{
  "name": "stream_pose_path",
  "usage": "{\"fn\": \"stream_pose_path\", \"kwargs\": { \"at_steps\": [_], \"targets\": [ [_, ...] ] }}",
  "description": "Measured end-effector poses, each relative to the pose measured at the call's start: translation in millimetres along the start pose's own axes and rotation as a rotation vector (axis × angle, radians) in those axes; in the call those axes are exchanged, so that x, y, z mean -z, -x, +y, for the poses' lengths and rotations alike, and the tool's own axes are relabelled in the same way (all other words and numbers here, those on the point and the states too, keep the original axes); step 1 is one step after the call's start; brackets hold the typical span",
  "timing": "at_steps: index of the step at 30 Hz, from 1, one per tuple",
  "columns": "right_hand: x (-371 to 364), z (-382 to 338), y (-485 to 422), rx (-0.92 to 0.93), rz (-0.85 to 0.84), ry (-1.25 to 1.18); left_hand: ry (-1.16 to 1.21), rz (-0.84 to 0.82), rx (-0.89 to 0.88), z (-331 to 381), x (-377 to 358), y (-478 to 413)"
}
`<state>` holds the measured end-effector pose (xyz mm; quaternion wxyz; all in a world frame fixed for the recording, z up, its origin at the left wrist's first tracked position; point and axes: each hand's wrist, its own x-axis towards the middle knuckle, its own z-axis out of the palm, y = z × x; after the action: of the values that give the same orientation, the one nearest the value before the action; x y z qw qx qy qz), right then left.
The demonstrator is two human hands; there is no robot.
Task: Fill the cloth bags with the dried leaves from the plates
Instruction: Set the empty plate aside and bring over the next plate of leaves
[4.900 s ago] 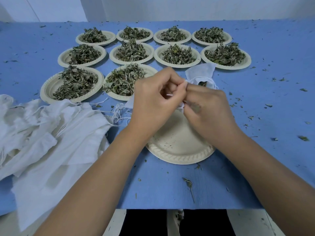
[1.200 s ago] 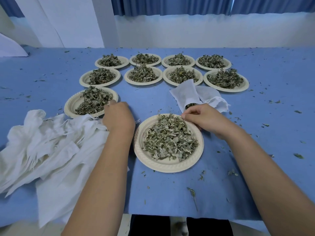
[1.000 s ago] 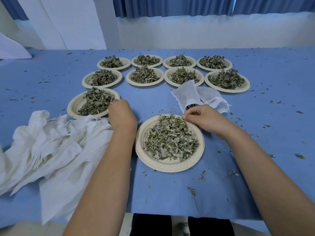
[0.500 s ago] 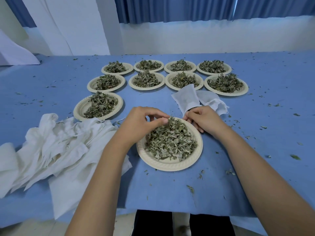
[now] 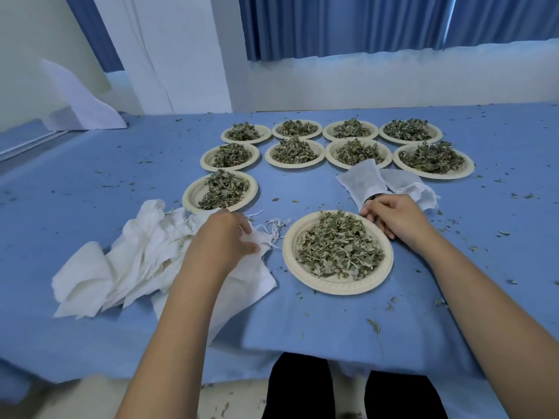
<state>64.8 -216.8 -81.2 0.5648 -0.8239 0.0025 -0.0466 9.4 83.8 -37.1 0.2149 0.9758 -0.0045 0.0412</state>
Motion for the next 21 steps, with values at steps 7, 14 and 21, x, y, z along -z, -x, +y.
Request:
{"fn": "stream_pose_path", "kwargs": {
  "at_steps": [7, 14, 21],
  "targets": [
    [-2, 2, 2, 0.010, 0.031, -0.025, 0.008, 0.103, -0.033, 3, -4, 2],
    [-1, 6, 2, 0.028, 0.041, -0.026, 0.150, 0.566, -0.299, 24, 10, 5],
    [0, -15, 20, 0.410, 0.030, 0.024, -0.033, 0.581, -0.711, 84, 13, -26]
  ]
}}
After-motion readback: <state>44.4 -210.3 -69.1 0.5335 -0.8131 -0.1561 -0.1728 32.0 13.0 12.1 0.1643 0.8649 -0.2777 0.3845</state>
